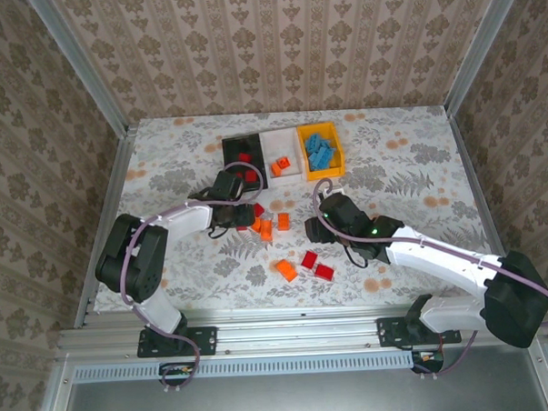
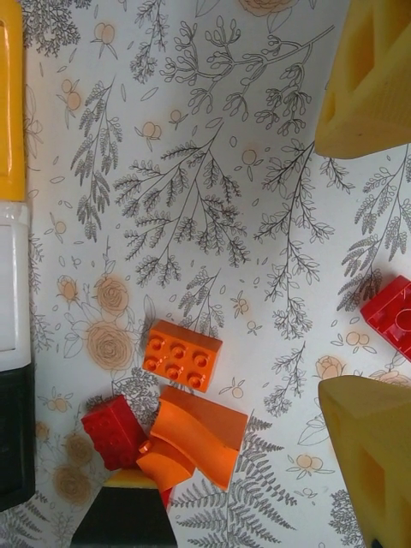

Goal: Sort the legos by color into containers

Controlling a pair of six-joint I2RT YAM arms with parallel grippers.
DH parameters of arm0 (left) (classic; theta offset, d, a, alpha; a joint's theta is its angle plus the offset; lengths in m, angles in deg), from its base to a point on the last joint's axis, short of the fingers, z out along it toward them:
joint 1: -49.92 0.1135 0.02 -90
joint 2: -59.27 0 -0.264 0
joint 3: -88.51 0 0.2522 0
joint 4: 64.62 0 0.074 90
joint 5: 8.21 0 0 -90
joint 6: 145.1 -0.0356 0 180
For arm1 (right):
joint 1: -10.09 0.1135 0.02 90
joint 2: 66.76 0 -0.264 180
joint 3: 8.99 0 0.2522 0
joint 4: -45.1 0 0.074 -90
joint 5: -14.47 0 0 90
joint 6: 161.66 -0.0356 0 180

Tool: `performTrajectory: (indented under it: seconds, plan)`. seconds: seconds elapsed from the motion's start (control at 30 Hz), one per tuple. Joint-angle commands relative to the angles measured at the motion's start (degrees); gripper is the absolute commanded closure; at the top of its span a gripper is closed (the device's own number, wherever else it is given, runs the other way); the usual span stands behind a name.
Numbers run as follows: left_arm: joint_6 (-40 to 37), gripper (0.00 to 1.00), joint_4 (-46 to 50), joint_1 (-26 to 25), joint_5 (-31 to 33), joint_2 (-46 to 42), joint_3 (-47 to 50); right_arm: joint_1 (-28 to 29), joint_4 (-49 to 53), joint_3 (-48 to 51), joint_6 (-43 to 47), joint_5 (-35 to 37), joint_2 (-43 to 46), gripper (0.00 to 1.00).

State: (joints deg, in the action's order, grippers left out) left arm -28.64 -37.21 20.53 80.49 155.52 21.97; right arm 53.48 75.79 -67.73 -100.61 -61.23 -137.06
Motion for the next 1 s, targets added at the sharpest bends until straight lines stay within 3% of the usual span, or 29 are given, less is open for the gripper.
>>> performTrajectory:
  seconds: [0.0, 0.4, 0.7, 0.8, 0.97]
  plan:
    - [0.7, 0.48, 1.3, -0.3, -0.1, -0.2, 2.9, 0.5, 1.8, -0.4, -1.1, 0.0, 1.8, 0.31]
    - [0.4, 0.50, 2.0, -0.3, -1.2, -6.3, 5.9, 0.5, 2.2, -0.2, -1.4, 0.3, 2.8, 0.30]
    - [-1.0, 0.34, -1.0, -0.7, -5.6, -8.3, 6.5, 0.8, 2.2, -0.5, -1.4, 0.3, 2.6, 0.30]
    - [-0.8, 0.28, -0.7, -0.2, -2.7, -9.8, 6.4, 0.8, 2.4, -0.5, -1.5, 0.5, 2.5, 0.30]
    - [-0.8, 0.31, -0.2, 2.2, -2.8, -8.1, 4.5, 0.8, 2.1, -0.4, -1.4, 0.5, 2.2, 0.30]
